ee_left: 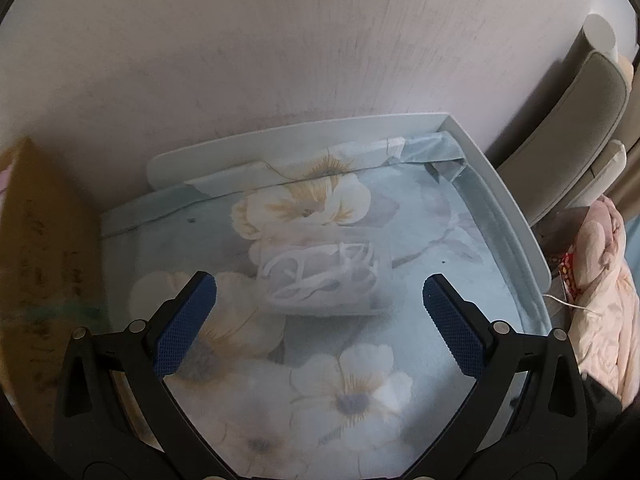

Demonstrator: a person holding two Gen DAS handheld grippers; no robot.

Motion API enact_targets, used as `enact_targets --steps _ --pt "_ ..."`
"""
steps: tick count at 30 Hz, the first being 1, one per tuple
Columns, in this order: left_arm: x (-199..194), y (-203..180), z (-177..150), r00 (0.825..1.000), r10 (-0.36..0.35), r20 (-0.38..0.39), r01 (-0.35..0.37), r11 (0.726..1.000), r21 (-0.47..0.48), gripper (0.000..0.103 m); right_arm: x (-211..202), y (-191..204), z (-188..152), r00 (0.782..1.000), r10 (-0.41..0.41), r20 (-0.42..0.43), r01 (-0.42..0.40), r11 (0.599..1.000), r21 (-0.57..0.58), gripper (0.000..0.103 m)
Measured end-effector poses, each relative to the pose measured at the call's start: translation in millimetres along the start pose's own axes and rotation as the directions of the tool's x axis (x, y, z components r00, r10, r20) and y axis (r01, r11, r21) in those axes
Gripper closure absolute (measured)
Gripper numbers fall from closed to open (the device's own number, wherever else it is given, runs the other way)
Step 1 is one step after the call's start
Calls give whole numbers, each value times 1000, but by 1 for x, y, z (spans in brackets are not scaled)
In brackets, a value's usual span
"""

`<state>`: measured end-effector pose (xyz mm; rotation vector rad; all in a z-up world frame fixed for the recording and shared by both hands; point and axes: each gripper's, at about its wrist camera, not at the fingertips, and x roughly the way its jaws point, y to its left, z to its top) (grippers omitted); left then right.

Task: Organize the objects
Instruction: 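Withdraw both tools from the cardboard box back over the tray, then grasp the clear floss-pick box with the left tool while the right tool grasps the tissue pack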

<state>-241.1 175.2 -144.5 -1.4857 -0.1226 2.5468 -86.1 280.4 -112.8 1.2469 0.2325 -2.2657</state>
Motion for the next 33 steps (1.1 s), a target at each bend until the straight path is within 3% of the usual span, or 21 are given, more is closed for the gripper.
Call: enact_targets --steps 10,20,22,23,25,33 --pt "26 -9 -4 999 22 -28 -21 999 37 0 7 24 -18 1000 -24 -6 24 999 -43 18" --pt "32 -13 -8 998 61 -20 -60 996 70 0 12 28 -23 1000 -26 -1 26 998 -63 35" --pt "31 -16 -8 996 84 -10 -83 993 89 5 11 27 -23 1000 -27 3 27 997 -69 40" --pt "31 -17 -8 997 81 -9 -80 992 96 17 11 27 -23 1000 -29 4 29 997 -74 43" --pt "30 -19 -7 996 88 -8 -86 990 115 24 11 28 -23 999 -38 5 39 995 -87 49" --pt "26 -23 -10 996 87 1 -86 989 118 24 11 26 -21 999 -34 8 35 996 -81 53"
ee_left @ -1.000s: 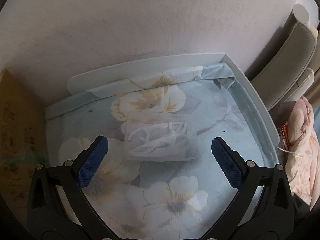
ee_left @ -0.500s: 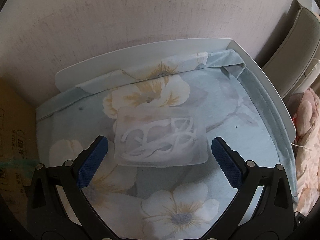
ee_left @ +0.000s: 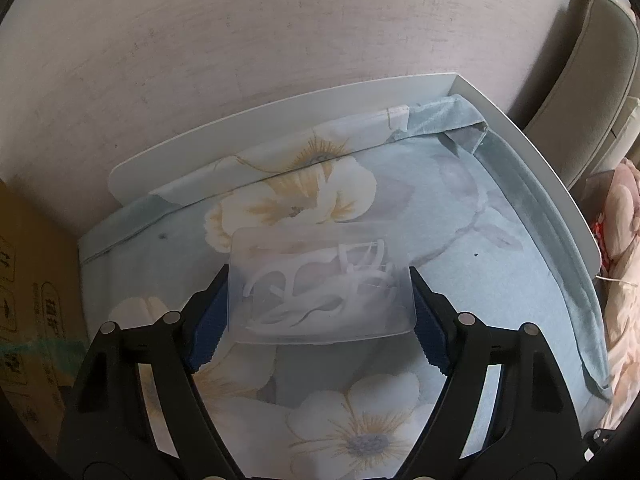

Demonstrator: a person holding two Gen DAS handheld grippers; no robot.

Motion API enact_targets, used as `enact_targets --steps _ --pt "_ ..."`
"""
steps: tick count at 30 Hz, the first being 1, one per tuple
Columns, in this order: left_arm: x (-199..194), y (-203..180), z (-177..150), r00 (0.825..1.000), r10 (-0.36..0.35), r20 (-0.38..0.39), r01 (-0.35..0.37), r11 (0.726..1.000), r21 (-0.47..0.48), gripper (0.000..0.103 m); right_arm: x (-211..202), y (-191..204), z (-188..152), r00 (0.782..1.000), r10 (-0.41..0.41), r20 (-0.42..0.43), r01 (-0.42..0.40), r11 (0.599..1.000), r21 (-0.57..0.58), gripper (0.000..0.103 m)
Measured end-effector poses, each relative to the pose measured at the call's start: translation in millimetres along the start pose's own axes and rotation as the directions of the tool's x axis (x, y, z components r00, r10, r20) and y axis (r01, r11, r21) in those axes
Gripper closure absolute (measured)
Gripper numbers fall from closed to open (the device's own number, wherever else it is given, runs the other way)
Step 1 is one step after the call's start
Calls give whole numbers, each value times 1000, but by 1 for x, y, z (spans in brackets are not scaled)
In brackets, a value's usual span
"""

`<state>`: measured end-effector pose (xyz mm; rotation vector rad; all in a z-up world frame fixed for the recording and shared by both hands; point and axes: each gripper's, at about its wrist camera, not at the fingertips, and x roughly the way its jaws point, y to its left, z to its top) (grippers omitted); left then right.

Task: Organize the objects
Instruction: 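Grasp the clear floss-pick box with the left tool while the right tool grasps the tissue pack, then carry the floss-pick box with the left tool while the right tool carries the tissue pack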

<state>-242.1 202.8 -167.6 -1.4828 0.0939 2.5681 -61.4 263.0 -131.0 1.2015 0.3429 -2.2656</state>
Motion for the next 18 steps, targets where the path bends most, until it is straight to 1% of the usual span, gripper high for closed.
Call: enact_targets --steps 8,15,18 --pt "-13 -2 1 1000 -2 10 2 1000 -1 24 -2 1 6 1000 14 5 -15 1000 8 54" --pt "-39 -3 8 1000 0 31 0 1000 -7 24 -16 0 13 1000 21 23 -21 1000 17 54" --pt "-57 0 11 999 -5 42 5 1000 -16 24 -24 2 17 999 29 23 -30 999 19 54"
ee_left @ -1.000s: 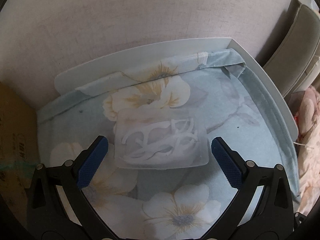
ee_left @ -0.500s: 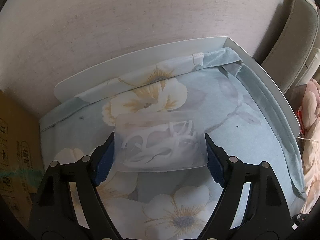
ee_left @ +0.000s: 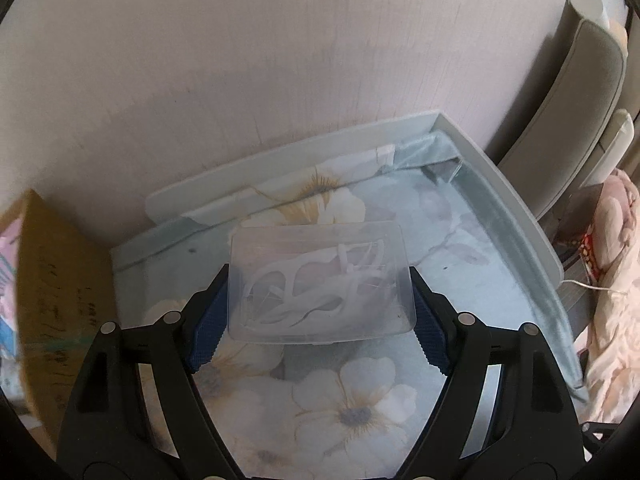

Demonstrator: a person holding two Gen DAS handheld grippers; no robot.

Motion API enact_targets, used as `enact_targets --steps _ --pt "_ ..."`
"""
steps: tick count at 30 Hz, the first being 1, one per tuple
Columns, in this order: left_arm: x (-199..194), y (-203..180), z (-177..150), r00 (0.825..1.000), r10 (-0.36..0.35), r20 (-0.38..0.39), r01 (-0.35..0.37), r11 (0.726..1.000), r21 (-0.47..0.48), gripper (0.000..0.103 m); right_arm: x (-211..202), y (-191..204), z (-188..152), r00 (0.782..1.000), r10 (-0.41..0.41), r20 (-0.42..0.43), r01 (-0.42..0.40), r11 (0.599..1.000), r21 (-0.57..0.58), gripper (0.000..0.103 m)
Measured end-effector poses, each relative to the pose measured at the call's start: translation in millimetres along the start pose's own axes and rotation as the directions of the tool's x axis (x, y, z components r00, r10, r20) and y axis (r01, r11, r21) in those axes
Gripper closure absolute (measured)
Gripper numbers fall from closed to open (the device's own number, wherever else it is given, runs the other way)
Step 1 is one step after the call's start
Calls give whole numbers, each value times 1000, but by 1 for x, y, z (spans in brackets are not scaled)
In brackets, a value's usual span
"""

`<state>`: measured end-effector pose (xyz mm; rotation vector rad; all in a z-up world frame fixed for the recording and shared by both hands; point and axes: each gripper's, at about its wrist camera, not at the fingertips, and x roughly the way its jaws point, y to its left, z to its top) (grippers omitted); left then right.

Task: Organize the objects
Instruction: 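Carry the floss-pick box with the left tool while the right tool carries the tissue pack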

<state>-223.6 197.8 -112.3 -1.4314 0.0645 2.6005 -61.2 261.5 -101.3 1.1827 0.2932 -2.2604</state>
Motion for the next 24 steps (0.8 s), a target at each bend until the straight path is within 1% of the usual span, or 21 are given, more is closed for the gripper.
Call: enact_targets --steps 2,5,14,19,21,24 --pt "-6 4 13 1000 -3 7 3 1000 -3 24 -8 2 4 1000 -3 5 3 1000 -2 54" --pt "-23 5 19 1000 -5 25 5 1000 -4 24 -18 1 11 1000 -2 13 2 1000 16 54" --pt "-88 35 21 996 -17 84 18 1000 -11 24 -45 -1 38 998 -44 46 42 998 52 54" --pt "-123 52 20 993 -29 113 33 999 -29 24 -58 -4 56 995 -71 66 66 995 71 54" --pt "-124 52 24 992 -27 124 31 999 -30 24 -65 -4 64 994 -82 75 76 994 72 54" --pt "-140 62 24 990 -19 139 23 999 -28 24 -74 -4 77 991 -94 92 87 993 76 54"
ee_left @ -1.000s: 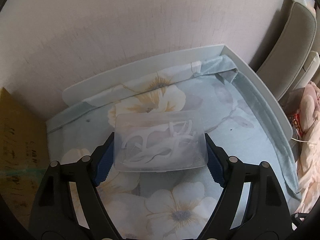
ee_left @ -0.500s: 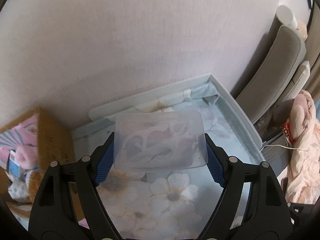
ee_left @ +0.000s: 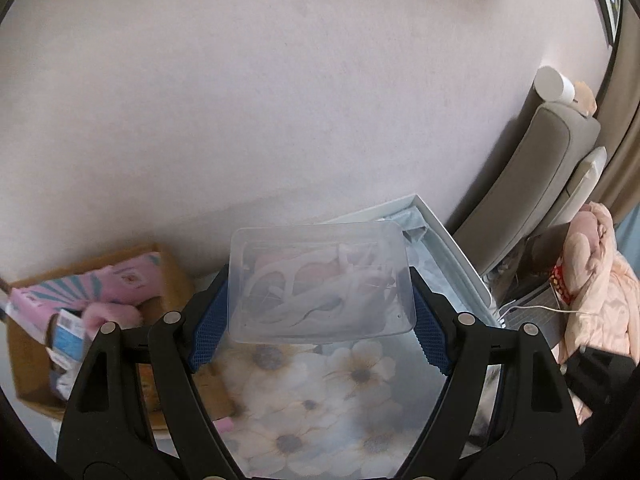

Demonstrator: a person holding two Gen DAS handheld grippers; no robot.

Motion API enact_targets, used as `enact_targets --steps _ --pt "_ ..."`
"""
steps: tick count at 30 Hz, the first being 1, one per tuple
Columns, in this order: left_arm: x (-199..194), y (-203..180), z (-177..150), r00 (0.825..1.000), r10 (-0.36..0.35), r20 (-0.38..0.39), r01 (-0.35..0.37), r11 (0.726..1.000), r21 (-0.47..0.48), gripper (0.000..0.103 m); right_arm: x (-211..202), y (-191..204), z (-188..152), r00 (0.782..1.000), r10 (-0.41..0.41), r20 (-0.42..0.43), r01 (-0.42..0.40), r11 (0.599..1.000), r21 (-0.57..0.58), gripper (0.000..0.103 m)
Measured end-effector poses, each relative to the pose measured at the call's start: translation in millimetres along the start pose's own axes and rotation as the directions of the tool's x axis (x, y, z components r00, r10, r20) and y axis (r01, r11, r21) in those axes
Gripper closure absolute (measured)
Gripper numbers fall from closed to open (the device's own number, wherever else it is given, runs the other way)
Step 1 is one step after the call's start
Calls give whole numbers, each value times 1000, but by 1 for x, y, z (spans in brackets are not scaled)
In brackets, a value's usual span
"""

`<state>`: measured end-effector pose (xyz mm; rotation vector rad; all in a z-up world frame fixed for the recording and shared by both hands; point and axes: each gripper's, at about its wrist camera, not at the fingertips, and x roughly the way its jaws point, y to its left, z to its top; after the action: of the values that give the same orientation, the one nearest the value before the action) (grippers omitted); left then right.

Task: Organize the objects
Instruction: 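Carry the floss-pick box with the left tool while the right tool carries the tissue pack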

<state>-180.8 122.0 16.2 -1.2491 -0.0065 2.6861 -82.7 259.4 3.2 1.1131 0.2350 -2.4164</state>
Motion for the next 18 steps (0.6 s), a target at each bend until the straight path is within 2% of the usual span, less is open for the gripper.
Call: enact_targets --steps 7,18 --pt "-22 22 5 999 6 35 -5 1000 -24 24 -15 4 34 998 -21 62 22 1000 -4 54" --pt "-81 102 4 995 64 76 -57 995 -81 24 -23 38 93 993 22 120 -17 999 -38 54"
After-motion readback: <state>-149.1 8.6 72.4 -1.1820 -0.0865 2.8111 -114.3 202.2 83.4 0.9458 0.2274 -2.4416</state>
